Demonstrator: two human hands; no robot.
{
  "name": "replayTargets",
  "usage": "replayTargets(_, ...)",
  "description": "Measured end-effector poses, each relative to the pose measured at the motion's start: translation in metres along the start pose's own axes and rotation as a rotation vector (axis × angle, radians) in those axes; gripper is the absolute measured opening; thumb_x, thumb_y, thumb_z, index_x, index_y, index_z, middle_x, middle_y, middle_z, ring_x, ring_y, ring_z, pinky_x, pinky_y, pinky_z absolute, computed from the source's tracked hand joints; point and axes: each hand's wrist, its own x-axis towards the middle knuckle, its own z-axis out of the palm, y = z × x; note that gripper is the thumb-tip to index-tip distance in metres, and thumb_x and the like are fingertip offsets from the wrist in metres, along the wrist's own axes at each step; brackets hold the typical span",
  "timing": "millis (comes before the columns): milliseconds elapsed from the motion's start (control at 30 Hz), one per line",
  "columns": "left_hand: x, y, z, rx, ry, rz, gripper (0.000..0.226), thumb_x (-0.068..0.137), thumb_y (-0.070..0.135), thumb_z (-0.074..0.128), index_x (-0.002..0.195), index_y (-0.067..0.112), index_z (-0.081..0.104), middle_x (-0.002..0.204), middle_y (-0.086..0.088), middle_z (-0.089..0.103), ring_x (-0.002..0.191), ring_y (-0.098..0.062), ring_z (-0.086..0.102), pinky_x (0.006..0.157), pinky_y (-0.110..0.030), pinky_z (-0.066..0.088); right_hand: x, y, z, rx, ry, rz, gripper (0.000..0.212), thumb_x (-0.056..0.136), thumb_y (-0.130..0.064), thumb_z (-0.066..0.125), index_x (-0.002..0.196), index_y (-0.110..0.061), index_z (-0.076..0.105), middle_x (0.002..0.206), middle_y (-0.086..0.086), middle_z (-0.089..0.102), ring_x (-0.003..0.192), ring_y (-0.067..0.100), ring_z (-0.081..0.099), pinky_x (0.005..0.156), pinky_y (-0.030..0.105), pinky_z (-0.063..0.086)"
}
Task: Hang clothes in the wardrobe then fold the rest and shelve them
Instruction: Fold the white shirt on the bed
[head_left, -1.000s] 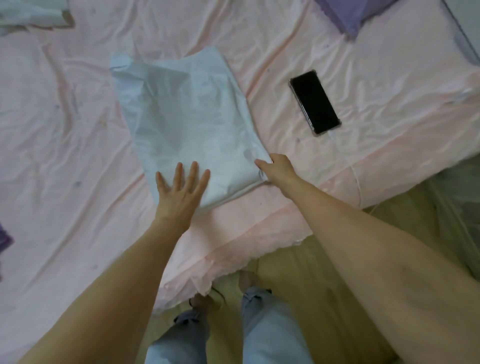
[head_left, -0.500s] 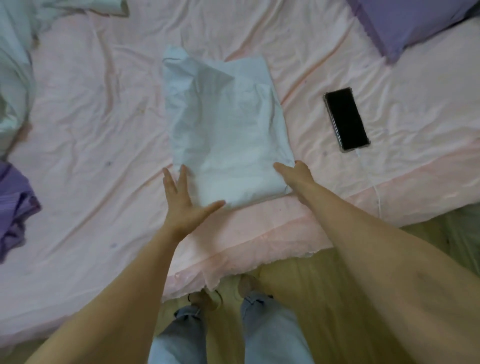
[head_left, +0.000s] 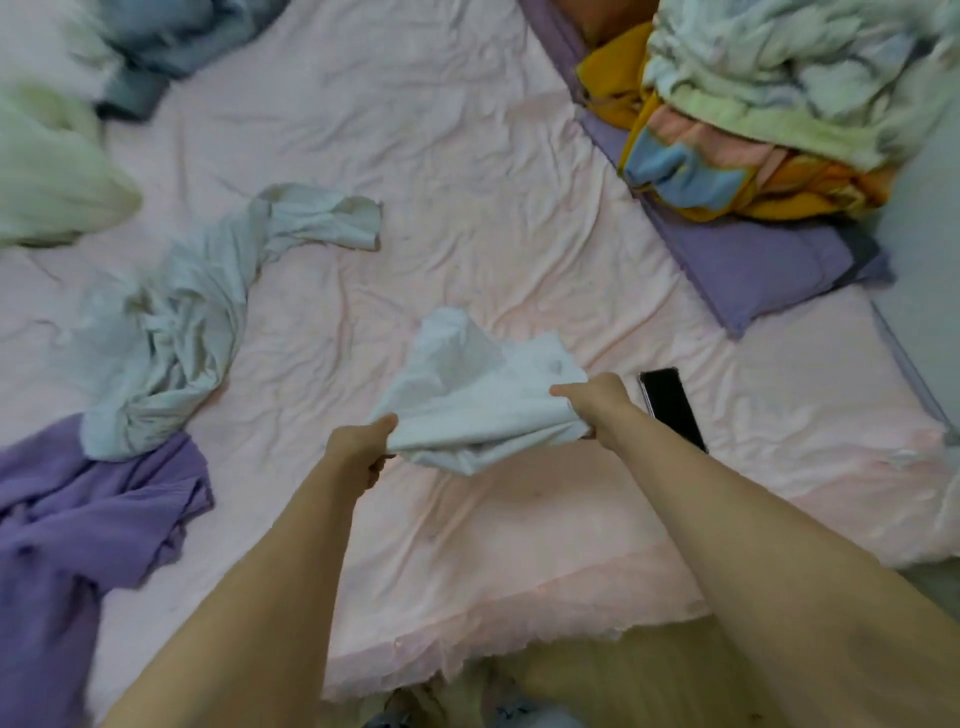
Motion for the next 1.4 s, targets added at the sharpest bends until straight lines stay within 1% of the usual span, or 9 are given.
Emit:
replayTargets(133,-0.033,0.073,-0.023,-0.113,0.010,0.028,0.022,0.095,0.021,0.057,0.079,0.008,0.050,0.066,-0.009,0.046,0.050,-0.014,0.034,0.028,-0.006,0.020,-0.019,-0.073,0.005,0.006,-0.011,-0.017,0.034,0.084,-0.012,0.070,0.114,0.002,0.060,0.099,0.017,0.057,0.072,0.028,0.054,0.046,0.027,0.038)
replayTargets(267,-0.037,0.151,-0.048,-0.144,0.046,0.166,0.025,0.094,0.016,0.059,0.073,0.009,0.047,0.066,-0.004,0.040,0.052,-0.012,0.035,0.027,-0.009,0.025,-0.018,-0.154,0.021,0.019,-0.028,-0.182,0.045,0.085,-0.015,0.070,0.121,0.006,0.052,0.108,0.019,0.057,0.092,0.033,0.057,0.052,0.030,0.044)
replayTargets(433,-0.039,0.226,-0.057,-0.165,0.174,0.431,0.031,0.092,0.027,0.062,0.110,0.003,0.056,0.067,-0.006,0.045,0.050,-0.015,0.040,0.035,-0.018,0.029,-0.003,-0.246,0.038,0.045,0.061,-0.495,0.050,0.093,-0.019,0.061,0.133,0.006,0.044,0.124,0.019,0.053,0.112,0.035,0.055,0.086,0.040,0.047)
replayTargets(600,-0.047,0.256,-0.036,-0.181,0.167,0.576,0.027,0.095,0.030,0.056,0.103,0.005,0.052,0.068,-0.008,0.047,0.051,-0.017,0.041,0.037,-0.017,0.031,0.003,-0.278,0.014,0.048,0.179,-0.722,0.042,0.094,-0.022,0.057,0.131,-0.001,0.050,0.119,0.008,0.054,0.109,0.023,0.051,0.093,0.040,0.044)
replayTargets(833,0.000,0.188,0.055,-0.042,0.072,0.506,0.030,0.096,0.028,0.051,0.105,-0.001,0.053,0.063,-0.009,0.047,0.047,-0.017,0.041,0.037,-0.018,0.029,0.085,-0.189,-0.054,-0.082,0.272,-0.558,0.035,0.092,-0.021,0.058,0.118,0.002,0.056,0.103,0.009,0.055,0.086,0.022,0.055,0.074,0.034,0.044)
replayTargets(933,0.041,0.120,0.113,0.117,0.052,0.450,0.038,0.098,0.029,0.047,0.110,-0.007,0.051,0.062,-0.012,0.049,0.048,-0.021,0.045,0.042,-0.025,0.032,0.133,-0.106,-0.075,-0.213,0.329,-0.435,0.024,0.088,-0.019,0.061,0.109,-0.007,0.055,0.100,0.009,0.051,0.092,0.022,0.052,0.074,0.034,0.043)
replayTargets(1100,0.098,0.010,0.168,0.407,0.025,0.338,0.046,0.100,0.032,0.042,0.115,-0.010,0.054,0.112,-0.029,0.063,0.103,-0.042,0.061,0.079,-0.042,0.051,0.181,0.008,-0.093,-0.489,0.342,-0.322,0.029,0.088,-0.006,0.053,0.116,-0.001,0.054,0.118,0.019,0.056,0.107,0.030,0.054,0.082,0.031,0.040)
replayTargets(1300,0.098,-0.083,0.188,0.687,-0.048,0.294,0.042,0.103,0.029,0.036,0.123,-0.005,0.051,0.125,-0.026,0.056,0.112,-0.039,0.056,0.087,-0.037,0.044,0.183,0.103,-0.094,-0.525,0.241,-0.319,0.007,0.091,-0.003,0.040,0.095,-0.008,0.043,0.083,0.003,0.048,0.079,0.020,0.045,0.055,0.030,0.029)
replayTargets(1400,0.082,-0.102,0.194,0.833,-0.079,0.190,0.036,0.102,0.019,0.036,0.128,-0.002,0.047,0.129,-0.023,0.051,0.116,-0.038,0.053,0.093,-0.041,0.044,0.173,0.120,-0.100,-0.683,0.226,-0.300,0.011,0.092,-0.001,0.039,0.101,-0.006,0.042,0.091,0.011,0.050,0.082,0.024,0.047,0.060,0.031,0.033)
